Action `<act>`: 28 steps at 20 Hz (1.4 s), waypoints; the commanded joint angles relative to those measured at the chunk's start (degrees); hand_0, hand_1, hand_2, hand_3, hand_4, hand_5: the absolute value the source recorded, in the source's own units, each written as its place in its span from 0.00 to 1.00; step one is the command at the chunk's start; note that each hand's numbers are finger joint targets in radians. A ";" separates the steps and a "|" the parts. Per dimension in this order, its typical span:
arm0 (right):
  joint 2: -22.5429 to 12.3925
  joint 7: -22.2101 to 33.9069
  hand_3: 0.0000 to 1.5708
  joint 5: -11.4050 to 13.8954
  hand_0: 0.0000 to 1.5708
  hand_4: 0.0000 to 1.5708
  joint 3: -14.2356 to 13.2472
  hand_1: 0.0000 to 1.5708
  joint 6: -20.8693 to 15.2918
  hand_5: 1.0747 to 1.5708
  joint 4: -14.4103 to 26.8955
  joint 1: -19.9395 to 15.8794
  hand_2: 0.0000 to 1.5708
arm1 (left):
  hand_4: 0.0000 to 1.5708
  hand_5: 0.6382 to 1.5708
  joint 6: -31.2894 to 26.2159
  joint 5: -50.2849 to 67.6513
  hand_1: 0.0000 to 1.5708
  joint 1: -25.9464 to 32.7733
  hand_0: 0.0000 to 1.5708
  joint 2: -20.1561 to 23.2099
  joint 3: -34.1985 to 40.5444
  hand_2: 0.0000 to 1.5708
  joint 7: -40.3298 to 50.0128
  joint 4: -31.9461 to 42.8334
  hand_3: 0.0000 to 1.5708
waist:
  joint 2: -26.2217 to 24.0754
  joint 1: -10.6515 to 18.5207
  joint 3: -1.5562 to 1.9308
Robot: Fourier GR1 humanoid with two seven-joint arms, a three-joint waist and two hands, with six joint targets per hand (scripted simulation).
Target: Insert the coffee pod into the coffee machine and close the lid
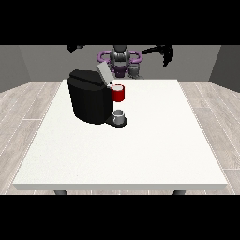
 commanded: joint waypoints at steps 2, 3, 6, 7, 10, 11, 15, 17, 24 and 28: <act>-0.23 2.45 0.00 2.39 0.00 0.00 3.18 0.00 1.03 1.00 -1.09 -1.21 0.00 | 0.00 1.00 -1.77 3.21 0.00 5.73 0.00 -2.47 0.01 0.00 -1.94 -2.91 0.00 | 0.35 2.69 0.02; 0.42 1.48 0.00 2.77 0.00 0.00 2.47 0.00 -0.01 1.00 1.15 -2.25 0.00 | 0.00 1.00 -2.68 4.71 0.00 1.99 0.00 -3.02 -0.10 0.00 2.86 -5.25 0.00 | -0.14 4.91 0.04; -0.99 2.50 0.00 3.77 0.00 0.15 2.69 0.00 0.90 1.00 1.26 -3.59 0.00 | 0.04 1.00 -2.59 5.67 0.00 7.53 0.00 -5.23 -1.04 0.00 0.90 -7.22 0.00 | 0.20 6.37 0.04; -0.90 -0.23 0.00 3.95 0.00 0.15 1.44 0.00 0.51 1.00 3.87 -4.38 0.00 | 0.09 1.00 -1.68 7.38 0.00 9.41 0.00 -5.27 -4.20 0.00 -0.40 -8.35 0.00 | 0.53 7.39 0.05; -2.83 3.15 0.00 0.82 0.00 0.00 -0.20 0.00 4.05 1.00 2.22 -7.15 0.00 | 0.00 1.00 -4.73 9.20 0.00 11.13 0.00 -3.53 -1.98 0.00 2.61 -12.45 0.00 | 1.92 6.60 0.04; -1.10 -0.10 0.00 5.39 0.00 0.00 1.88 0.00 0.78 1.00 3.92 -6.43 0.00 | 0.00 1.00 -4.80 9.58 0.00 11.47 0.00 -3.67 -2.70 0.00 2.96 -14.81 0.00 | 2.94 7.44 0.04; 0.87 3.38 0.00 2.55 0.00 0.00 1.47 0.00 1.93 1.00 6.65 -10.34 0.00 | 0.14 1.00 -0.74 12.95 0.00 15.67 0.00 -5.35 -8.88 0.00 4.10 -19.11 0.00 | 2.78 7.43 0.04; -0.63 -2.64 0.00 2.37 0.00 0.00 -1.30 0.00 2.84 1.00 9.90 -10.15 0.00 | 0.07 1.00 -3.83 12.79 0.00 15.05 0.00 -5.18 -6.33 0.00 6.61 -24.23 0.00 | 5.95 9.23 0.06; -2.02 -3.00 0.00 1.06 0.00 0.00 -3.14 0.00 5.61 1.00 15.10 -15.45 0.00 | 0.00 1.00 -0.75 16.15 0.00 19.94 0.00 -4.19 -7.45 0.00 6.58 -31.49 0.00 | 10.92 6.46 0.04; -0.44 -2.68 0.00 1.68 0.00 0.00 -1.98 0.00 5.26 1.00 15.67 -17.83 0.00 | 0.00 1.00 -0.06 16.16 0.00 21.89 0.00 -2.16 -7.63 0.00 6.20 -32.57 0.00 | 12.76 4.39 0.03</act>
